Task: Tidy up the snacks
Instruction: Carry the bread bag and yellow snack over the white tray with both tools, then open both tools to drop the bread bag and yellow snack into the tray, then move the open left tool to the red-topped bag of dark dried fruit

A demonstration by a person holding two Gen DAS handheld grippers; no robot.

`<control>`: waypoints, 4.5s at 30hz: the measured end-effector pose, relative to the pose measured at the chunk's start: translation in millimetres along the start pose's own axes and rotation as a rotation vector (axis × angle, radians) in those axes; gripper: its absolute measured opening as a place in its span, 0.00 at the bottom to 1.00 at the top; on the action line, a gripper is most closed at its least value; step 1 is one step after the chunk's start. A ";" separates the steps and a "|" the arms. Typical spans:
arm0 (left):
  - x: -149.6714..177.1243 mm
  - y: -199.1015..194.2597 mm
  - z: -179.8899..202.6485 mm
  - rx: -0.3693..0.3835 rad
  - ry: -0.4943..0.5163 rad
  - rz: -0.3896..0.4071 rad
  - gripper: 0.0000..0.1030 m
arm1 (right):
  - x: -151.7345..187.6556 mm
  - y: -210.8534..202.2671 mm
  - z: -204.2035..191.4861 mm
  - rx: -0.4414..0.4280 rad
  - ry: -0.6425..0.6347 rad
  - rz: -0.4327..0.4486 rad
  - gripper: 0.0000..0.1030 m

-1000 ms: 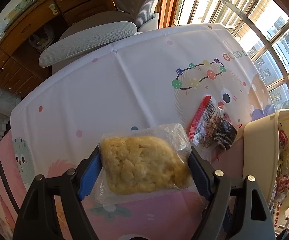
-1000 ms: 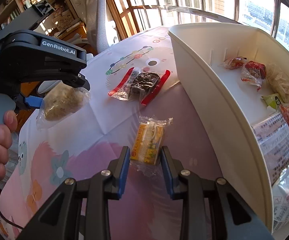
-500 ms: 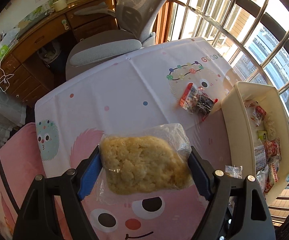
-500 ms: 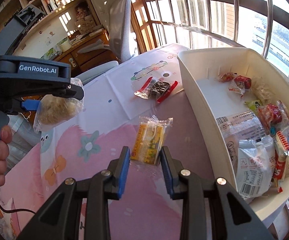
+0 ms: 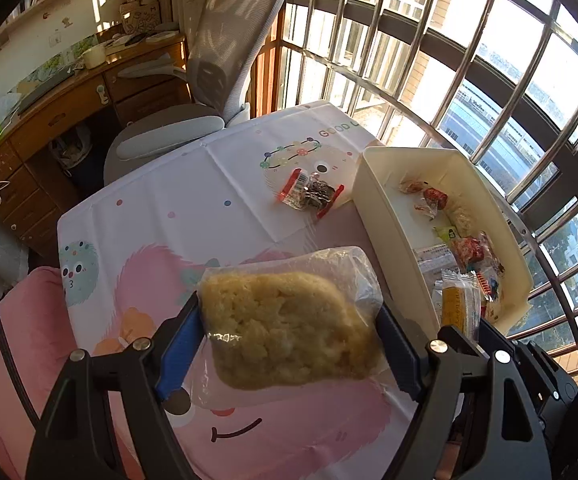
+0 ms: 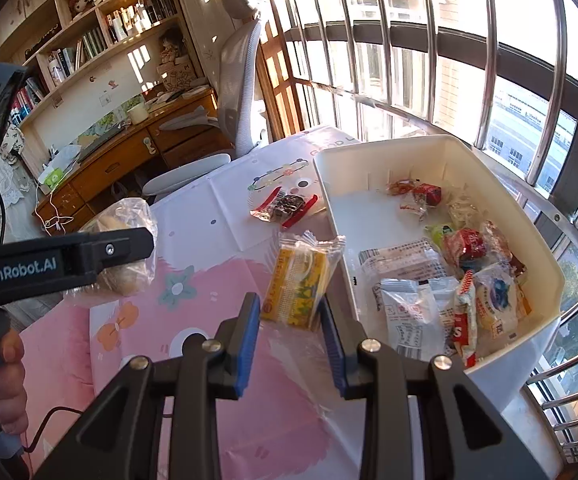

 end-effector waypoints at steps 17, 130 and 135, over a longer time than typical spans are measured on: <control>34.3 4.5 107.8 0.116 -0.083 -0.072 0.78 | -7.5 -36.4 72.2 -0.098 -0.121 -0.027 0.31; -108.2 314.9 -11.8 0.056 -0.854 -0.600 0.69 | -92.3 108.5 203.8 0.066 0.037 -0.470 0.65; -112.0 318.8 -14.0 0.030 -0.833 -0.601 0.62 | -94.6 109.7 205.1 0.065 0.042 -0.469 0.65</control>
Point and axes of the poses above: each gripper's, at about its wrist camera, not at the fingertips, and y roughly the way its jaws point, z to its right, x to its underside, the point moved 8 cm from there along y, roughly the way its jaws point, and after that the axes turned 6 degrees about y, right-handed, at the moved point
